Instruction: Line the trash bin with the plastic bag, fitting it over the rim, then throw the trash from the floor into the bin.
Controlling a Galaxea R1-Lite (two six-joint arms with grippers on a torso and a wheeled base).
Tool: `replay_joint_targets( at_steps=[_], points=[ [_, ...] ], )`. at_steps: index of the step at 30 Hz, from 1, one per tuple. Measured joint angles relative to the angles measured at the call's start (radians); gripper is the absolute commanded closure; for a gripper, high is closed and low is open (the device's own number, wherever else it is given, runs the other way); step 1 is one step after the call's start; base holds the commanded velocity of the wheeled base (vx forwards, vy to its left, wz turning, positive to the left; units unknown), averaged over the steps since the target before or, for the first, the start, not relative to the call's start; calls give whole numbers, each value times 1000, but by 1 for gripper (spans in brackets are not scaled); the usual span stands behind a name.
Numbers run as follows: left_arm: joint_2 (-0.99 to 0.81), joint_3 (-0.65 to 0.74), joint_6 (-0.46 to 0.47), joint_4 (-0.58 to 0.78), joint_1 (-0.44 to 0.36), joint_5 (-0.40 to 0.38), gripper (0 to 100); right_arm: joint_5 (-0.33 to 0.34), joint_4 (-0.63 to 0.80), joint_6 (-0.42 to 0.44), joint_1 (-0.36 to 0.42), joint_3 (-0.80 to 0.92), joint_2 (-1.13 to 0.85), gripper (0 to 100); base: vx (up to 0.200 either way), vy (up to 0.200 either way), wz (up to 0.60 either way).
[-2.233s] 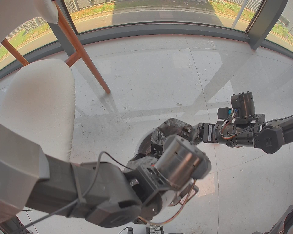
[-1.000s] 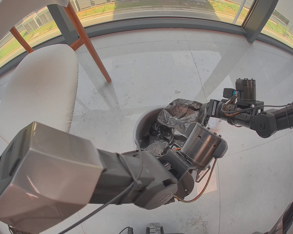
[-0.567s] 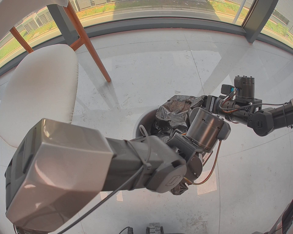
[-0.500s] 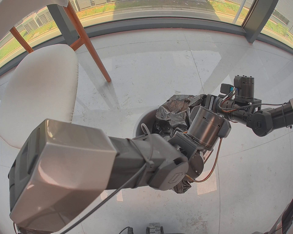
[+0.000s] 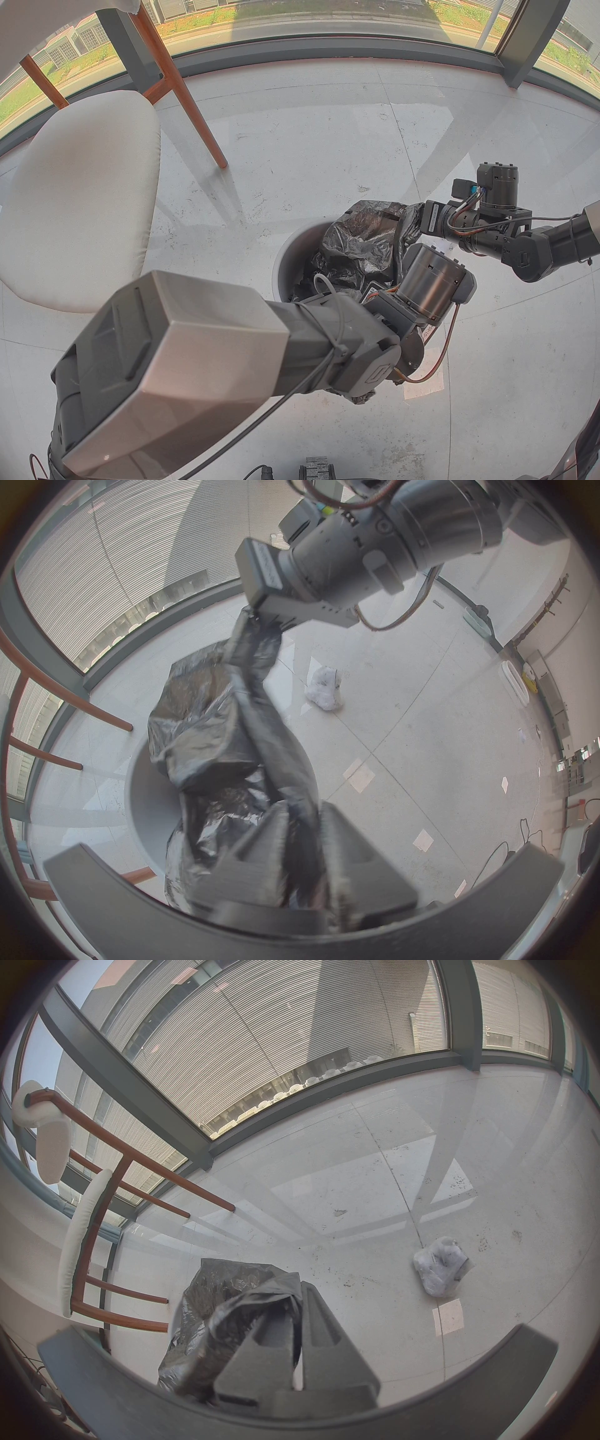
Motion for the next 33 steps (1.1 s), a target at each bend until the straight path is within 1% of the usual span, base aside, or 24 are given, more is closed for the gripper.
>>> replay_joint_targets(
  at_steps=[17, 26, 33],
  points=[
    [22, 6, -3, -2, -2, 6, 0, 0, 0, 1, -11, 7, 5, 100, 0, 0, 0],
    [53, -34, -3, -21, 5, 29, 0, -1, -1, 1, -9, 7, 5, 100, 0, 0, 0],
    [63, -48, -12, 10, -39, 34, 0, 0, -2, 2, -8, 6, 5, 100, 0, 0, 0]
  ],
)
